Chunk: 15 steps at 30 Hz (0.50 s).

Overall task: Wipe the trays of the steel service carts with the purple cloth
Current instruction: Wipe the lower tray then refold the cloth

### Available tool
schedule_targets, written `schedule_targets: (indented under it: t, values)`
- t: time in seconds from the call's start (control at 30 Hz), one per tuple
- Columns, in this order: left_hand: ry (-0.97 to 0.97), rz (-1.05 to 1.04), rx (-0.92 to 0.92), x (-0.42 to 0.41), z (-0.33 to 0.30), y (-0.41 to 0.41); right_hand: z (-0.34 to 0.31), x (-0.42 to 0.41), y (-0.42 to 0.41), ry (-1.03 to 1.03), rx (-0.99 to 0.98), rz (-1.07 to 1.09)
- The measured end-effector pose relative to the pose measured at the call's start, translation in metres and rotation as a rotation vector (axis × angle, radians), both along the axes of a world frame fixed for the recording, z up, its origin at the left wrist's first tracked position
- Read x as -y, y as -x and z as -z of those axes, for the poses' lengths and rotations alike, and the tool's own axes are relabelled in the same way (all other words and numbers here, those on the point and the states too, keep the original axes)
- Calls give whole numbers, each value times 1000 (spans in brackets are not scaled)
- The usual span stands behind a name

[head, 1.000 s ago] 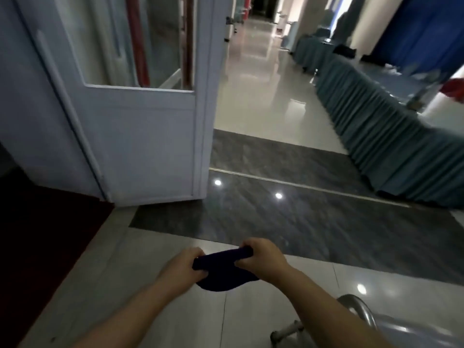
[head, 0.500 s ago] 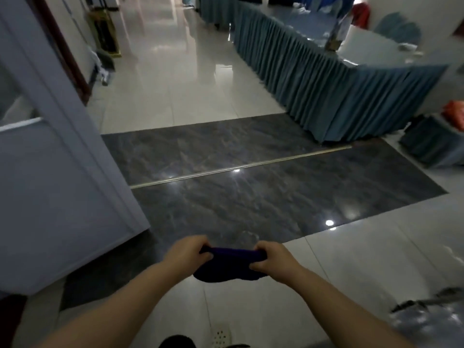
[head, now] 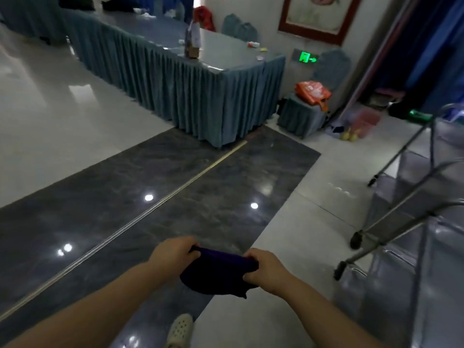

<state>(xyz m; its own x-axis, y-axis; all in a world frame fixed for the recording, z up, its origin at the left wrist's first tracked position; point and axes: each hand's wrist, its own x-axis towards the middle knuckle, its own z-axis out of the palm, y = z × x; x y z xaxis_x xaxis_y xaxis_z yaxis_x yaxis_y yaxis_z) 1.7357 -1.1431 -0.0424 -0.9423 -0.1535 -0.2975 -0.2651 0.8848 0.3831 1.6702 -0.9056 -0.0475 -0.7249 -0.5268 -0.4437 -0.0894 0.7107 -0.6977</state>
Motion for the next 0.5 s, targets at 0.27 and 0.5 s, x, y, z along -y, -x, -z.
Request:
schedule_targets:
  t: [0.27,0.5]
  values:
    - [-66,435,4,-14,17,184,17,-16,78,-40,-37,524]
    - [-84,829,-86,-137,42,304,41,-108,116,-98,-49,855]
